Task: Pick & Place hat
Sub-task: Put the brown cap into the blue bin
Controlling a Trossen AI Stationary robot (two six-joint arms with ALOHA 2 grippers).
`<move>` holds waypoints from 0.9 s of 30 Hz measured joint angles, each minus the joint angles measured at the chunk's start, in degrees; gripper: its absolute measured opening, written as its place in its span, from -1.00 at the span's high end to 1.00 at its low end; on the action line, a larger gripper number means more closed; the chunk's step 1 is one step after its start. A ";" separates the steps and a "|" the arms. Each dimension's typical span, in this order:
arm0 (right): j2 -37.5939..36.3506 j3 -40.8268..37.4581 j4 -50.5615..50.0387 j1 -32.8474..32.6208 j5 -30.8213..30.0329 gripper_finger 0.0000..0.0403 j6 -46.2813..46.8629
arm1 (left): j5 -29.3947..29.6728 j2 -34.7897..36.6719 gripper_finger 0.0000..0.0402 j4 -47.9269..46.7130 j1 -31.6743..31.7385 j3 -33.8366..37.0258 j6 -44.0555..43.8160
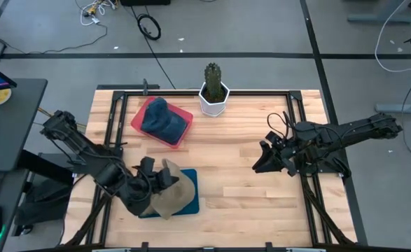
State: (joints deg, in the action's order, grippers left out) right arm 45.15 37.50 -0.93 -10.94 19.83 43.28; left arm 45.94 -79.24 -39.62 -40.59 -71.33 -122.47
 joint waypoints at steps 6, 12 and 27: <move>0.00 0.02 0.32 0.00 -2.93 0.51 1.29 | 0.29 -2.73 0.91 -0.40 0.67 0.02 -1.82; 0.00 0.02 0.46 0.00 -3.89 0.51 2.96 | 0.32 -5.79 0.91 -1.78 1.83 0.02 -1.75; 0.00 0.02 0.39 0.02 -4.92 0.51 4.79 | -2.74 -10.81 0.92 -2.19 1.47 0.02 -1.40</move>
State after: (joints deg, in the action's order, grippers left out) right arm 45.15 37.52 -0.53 -10.92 14.91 48.07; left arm 43.20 -90.04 -41.82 -39.12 -71.31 -123.87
